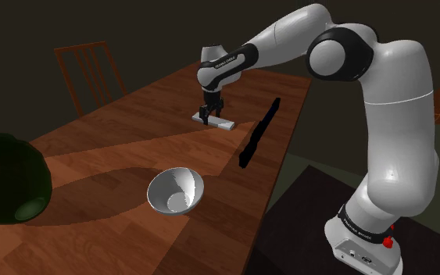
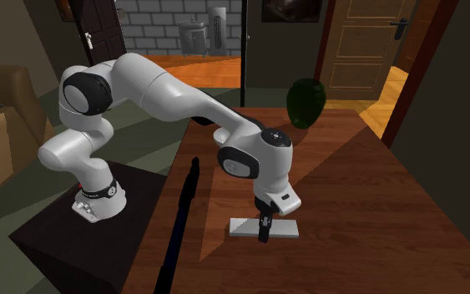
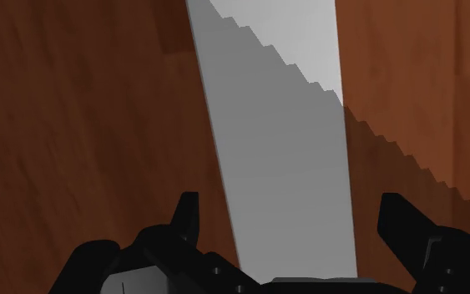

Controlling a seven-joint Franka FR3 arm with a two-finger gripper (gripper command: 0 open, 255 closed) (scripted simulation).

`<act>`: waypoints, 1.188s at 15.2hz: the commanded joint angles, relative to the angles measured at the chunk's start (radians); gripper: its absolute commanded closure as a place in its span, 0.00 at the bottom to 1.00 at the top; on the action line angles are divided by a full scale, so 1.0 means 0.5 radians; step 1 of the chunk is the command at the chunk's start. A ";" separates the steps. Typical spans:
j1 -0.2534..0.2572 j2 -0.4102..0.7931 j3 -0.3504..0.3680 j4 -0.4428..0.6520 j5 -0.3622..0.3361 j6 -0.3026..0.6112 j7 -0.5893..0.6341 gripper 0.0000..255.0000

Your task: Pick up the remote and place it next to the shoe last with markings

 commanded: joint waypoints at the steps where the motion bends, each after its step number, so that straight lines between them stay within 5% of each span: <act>1: 0.000 0.001 0.000 -0.001 0.000 0.003 0.000 0.00; 4: 0.000 0.001 0.000 -0.001 0.000 0.002 0.000 0.00; 5: 0.000 0.001 0.000 -0.001 0.000 0.002 0.000 1.00; 18: 0.000 -0.046 0.000 0.038 -0.001 -0.083 0.001 1.00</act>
